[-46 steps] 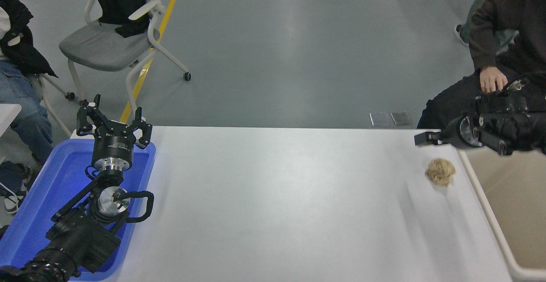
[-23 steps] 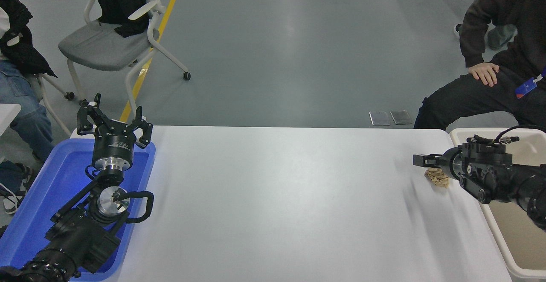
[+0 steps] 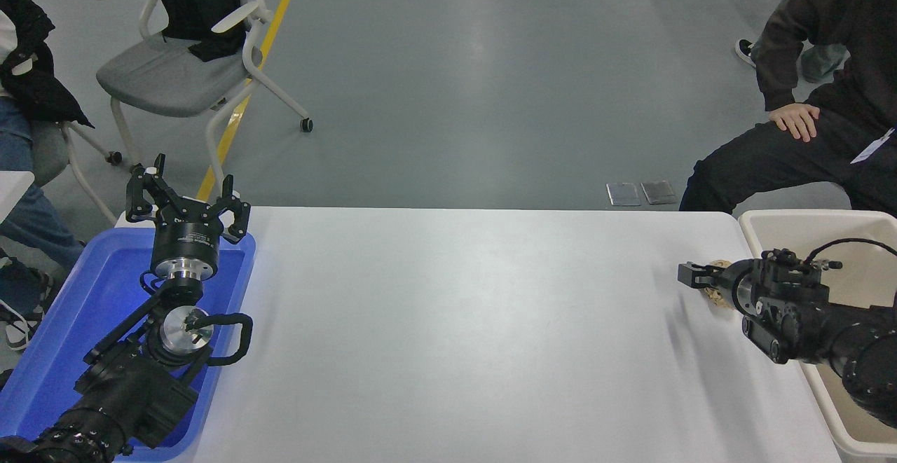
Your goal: Pick up paper ball place in dustbin
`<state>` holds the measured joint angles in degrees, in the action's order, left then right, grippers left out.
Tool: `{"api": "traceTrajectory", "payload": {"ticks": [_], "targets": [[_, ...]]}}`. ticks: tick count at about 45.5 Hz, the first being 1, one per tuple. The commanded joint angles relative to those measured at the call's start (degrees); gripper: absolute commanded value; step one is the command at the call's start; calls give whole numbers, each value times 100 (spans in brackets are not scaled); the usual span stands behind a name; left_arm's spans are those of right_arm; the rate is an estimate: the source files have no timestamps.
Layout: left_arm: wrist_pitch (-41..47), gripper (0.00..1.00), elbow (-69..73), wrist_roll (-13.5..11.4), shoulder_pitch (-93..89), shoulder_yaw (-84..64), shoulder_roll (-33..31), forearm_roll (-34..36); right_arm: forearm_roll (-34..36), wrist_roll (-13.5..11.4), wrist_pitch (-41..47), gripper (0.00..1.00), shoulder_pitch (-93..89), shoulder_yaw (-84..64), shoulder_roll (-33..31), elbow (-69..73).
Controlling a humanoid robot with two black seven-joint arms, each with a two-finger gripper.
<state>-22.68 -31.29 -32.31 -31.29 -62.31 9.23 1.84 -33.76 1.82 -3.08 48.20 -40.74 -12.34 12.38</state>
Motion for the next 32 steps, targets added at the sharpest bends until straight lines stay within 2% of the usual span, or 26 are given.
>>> {"api": "traceTrajectory", "payload": {"ticks": [1, 12, 16, 23, 32], "targets": [[9, 99, 0, -4, 0, -9, 0, 0, -8, -121, -105, 91, -144, 136, 100, -25], [9, 99, 0, -4, 0, -9, 0, 0, -17, -147, -105, 77, -162, 215, 118, -16], [9, 99, 0, -4, 0, -9, 0, 0, -17, -191, -105, 65, -162, 259, 118, -16], [9, 99, 0, -4, 0, -9, 0, 0, -17, -209, -105, 36, -171, 285, 118, -8], [9, 99, 0, -4, 0, 0, 0, 0, -17, -209, -114, 29, -180, 285, 118, -16]]}}
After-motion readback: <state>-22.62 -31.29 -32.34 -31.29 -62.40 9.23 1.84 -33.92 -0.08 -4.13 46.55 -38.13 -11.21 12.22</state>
